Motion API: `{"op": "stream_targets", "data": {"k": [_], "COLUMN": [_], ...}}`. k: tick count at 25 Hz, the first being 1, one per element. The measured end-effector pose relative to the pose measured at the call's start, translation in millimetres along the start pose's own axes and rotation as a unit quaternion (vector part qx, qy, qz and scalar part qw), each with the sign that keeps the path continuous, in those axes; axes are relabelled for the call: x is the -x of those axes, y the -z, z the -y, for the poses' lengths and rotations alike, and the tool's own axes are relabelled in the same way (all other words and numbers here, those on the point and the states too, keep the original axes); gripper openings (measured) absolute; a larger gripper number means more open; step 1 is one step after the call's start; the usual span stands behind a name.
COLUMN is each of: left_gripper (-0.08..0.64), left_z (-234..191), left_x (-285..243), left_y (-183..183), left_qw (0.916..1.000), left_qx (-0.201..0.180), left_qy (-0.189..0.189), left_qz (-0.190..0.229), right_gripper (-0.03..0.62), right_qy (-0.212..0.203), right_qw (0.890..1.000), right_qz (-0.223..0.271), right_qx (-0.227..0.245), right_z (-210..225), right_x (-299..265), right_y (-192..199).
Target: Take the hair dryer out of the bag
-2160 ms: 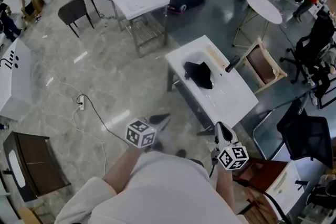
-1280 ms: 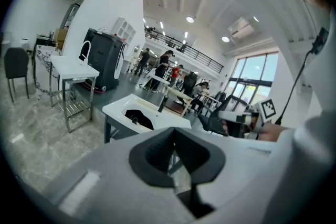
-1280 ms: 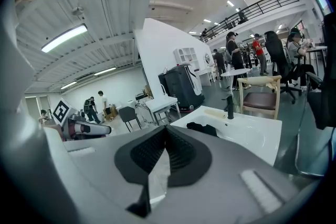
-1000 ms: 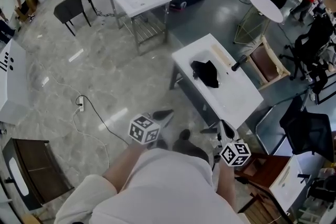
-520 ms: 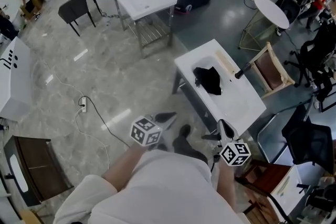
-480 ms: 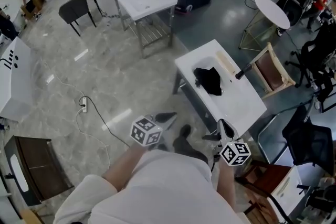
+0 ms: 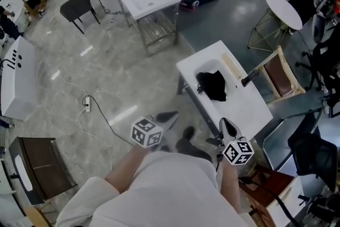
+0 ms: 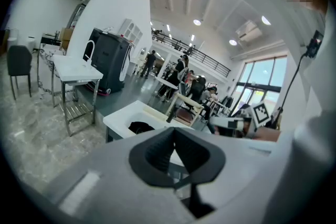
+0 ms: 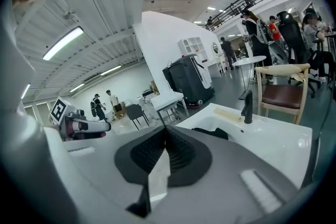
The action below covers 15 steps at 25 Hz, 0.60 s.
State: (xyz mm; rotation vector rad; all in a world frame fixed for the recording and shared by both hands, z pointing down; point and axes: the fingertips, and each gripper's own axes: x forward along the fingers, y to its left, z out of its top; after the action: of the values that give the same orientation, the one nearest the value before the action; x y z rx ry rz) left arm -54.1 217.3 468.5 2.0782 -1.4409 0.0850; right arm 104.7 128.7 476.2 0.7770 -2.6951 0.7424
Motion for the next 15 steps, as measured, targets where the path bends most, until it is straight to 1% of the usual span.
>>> {"op": "stream_targets", "data": {"k": [7,11,15], "left_gripper": [-0.002,-0.002,-0.002], "left_z": [-24.3,-36.7,-43.3], "left_x": [-44.4,-64.6,-85.2], "left_y": [-23.0,-35.5,-42.3], "left_qw": [0.9998,0.9997,0.9994], "left_qx": [0.014,0.017,0.017], "left_qy": [-0.012,-0.019,-0.030], "left_qz": [0.001,0.007,0.004], "right_gripper": [0.005,0.005,0.005], "right_qy": [-0.011,-0.017,-0.022], "right_qw": [1.000,0.999,0.999], "right_qz": [-0.020,-0.031,-0.039], "right_qx": [-0.004,-0.005,-0.007], "right_z": [38.2,56.5,77.6], "right_x": [-38.8,-57.5,-67.8], "right_y": [-17.6,-24.9,-32.7]}}
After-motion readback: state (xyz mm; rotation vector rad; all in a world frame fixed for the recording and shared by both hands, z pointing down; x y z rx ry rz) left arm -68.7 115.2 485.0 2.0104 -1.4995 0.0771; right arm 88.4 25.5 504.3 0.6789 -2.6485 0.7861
